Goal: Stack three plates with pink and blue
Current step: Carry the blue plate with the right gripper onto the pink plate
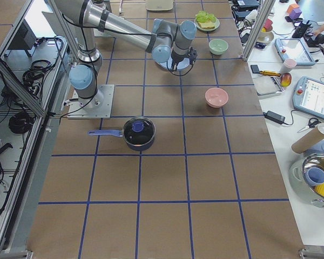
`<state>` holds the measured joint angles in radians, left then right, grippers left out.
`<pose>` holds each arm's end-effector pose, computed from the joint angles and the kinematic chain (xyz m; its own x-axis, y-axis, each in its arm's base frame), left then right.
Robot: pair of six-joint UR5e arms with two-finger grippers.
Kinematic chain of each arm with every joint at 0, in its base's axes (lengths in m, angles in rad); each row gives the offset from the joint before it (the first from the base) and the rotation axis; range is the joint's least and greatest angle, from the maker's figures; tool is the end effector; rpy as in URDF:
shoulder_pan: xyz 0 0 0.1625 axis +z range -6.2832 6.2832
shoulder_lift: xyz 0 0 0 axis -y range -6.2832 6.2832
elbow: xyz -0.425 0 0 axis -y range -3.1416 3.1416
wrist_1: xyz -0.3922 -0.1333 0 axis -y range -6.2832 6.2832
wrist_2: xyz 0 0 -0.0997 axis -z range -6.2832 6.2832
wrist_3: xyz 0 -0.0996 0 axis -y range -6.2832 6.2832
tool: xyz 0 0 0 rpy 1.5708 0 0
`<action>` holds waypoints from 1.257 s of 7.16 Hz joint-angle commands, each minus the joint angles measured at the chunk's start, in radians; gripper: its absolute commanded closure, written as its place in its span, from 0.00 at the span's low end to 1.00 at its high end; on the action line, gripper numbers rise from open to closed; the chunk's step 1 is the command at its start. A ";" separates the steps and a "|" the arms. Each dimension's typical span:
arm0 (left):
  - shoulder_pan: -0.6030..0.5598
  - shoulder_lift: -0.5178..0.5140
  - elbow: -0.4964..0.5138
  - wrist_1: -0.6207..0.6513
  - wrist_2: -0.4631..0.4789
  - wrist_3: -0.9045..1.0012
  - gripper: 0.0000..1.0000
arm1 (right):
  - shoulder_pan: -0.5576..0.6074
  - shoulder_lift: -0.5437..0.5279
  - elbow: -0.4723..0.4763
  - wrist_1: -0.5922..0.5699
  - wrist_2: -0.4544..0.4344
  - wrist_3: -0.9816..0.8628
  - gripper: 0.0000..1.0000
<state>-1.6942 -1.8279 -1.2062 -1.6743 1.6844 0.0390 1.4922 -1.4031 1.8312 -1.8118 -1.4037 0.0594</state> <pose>-0.1947 -0.5785 0.5170 -0.9805 0.1604 -0.1134 0.1614 0.9869 0.0004 0.1096 -0.5176 0.3037 -0.9743 0.1662 -0.1521 0.1352 0.9714 0.1954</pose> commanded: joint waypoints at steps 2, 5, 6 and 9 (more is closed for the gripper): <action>0.027 0.048 -0.003 -0.031 -0.051 0.001 0.00 | 0.194 0.057 0.000 -0.154 -0.003 0.287 1.00; 0.027 0.140 -0.148 0.008 -0.064 -0.001 0.00 | 0.272 0.096 0.005 -0.207 -0.001 0.309 1.00; 0.028 0.171 -0.198 0.045 -0.092 0.002 0.00 | 0.272 0.102 0.007 -0.205 -0.003 0.307 1.00; 0.048 0.220 -0.276 0.097 -0.094 0.033 0.00 | 0.261 0.105 0.042 -0.246 -0.004 0.289 0.25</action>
<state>-1.6573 -1.6204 -1.4593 -1.5926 1.5929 0.0536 1.7605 -1.2949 1.8705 -2.0283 -1.4060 0.3560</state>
